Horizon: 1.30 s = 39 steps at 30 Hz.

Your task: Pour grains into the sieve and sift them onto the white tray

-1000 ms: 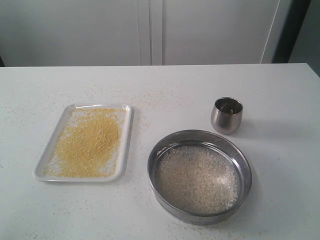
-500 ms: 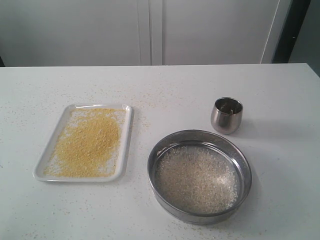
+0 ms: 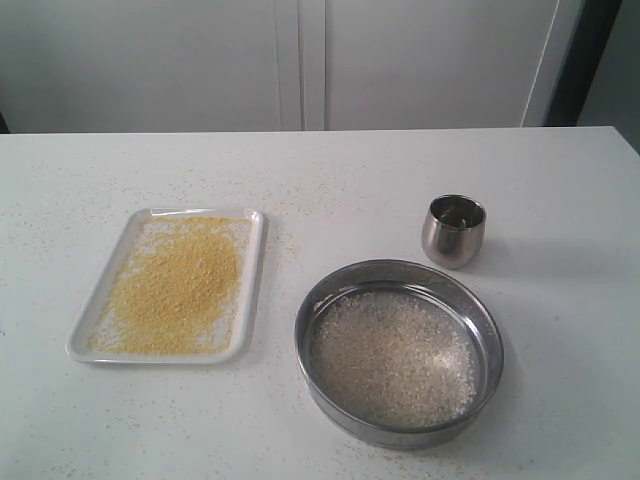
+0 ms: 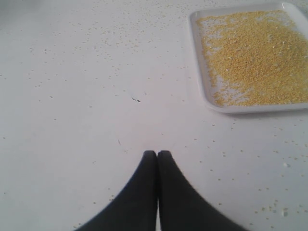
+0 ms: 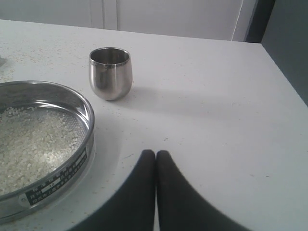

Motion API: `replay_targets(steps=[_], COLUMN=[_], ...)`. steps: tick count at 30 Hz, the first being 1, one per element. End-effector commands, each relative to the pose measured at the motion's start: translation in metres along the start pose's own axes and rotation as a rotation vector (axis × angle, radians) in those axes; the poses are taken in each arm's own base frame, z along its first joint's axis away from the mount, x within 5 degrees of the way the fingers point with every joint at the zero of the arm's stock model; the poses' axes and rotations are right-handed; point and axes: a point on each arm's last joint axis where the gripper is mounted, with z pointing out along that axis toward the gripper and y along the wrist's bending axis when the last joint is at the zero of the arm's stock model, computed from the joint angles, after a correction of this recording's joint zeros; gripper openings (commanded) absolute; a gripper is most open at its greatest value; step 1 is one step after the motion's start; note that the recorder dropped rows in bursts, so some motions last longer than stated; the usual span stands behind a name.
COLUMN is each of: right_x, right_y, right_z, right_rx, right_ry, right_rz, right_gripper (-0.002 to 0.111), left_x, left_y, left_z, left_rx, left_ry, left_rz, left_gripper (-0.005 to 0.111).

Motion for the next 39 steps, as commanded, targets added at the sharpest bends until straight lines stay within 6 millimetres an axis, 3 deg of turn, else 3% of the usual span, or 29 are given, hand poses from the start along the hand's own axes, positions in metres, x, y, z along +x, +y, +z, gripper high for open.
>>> replay_targets(steps=[1, 39], right_x=[0.0008, 0.0008], right_y=[0.0, -0.0001], right_z=[0.0003, 0.0003], right_rx=[0.003, 0.004], right_ry=[-0.012, -0.012], right_rz=[-0.005, -0.007], right_gripper=[0.0, 0.0], left_x=[0.0007, 0.0007], left_y=[-0.0001, -0.0001], left_z=[0.0003, 0.0003], left_rx=[-0.001, -0.001], left_ry=[-0.005, -0.005], left_rz=[-0.006, -0.006], left_gripper=[0.0, 0.0])
